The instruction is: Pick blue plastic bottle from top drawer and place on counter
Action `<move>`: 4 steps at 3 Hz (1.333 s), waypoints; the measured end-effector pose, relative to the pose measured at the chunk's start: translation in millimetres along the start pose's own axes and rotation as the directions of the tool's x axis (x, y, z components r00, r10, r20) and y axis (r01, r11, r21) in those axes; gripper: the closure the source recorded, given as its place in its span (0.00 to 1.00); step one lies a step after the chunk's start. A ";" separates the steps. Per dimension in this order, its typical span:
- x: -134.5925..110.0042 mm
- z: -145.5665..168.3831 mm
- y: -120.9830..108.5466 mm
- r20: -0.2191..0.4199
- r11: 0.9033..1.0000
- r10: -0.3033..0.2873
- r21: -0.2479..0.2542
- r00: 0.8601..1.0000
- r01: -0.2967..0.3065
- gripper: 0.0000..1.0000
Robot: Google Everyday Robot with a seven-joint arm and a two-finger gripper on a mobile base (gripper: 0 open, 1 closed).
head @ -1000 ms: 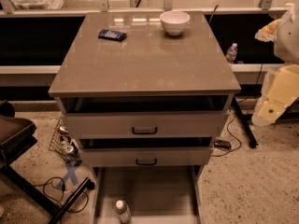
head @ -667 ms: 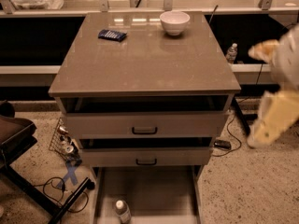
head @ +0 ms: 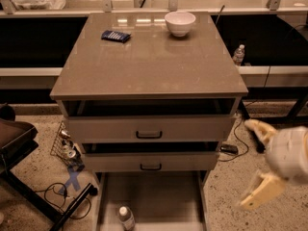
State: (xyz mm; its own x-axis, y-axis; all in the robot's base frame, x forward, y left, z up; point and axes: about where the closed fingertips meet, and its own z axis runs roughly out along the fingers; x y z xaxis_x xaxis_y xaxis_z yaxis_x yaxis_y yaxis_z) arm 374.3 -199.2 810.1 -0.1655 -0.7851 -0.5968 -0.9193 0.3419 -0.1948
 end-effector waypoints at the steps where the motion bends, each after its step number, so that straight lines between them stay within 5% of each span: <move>1: 28.9 60.8 8.9 0.192 0.997 0.073 0.002 0.979 -0.075 0.00; 2: 39.7 81.6 10.7 0.251 0.999 0.046 -0.008 0.967 -0.045 0.00; 4: 42.8 90.6 15.4 0.256 0.998 0.057 -0.023 0.965 -0.053 0.00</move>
Offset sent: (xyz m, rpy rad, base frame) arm 0.0082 0.0112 -0.0638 0.1950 -0.0316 -0.0264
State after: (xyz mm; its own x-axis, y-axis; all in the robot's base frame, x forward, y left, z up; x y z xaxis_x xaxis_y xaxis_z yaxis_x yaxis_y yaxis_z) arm 385.5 -180.7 711.0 -0.1209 -0.6055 -0.7866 -0.9171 0.3714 -0.1450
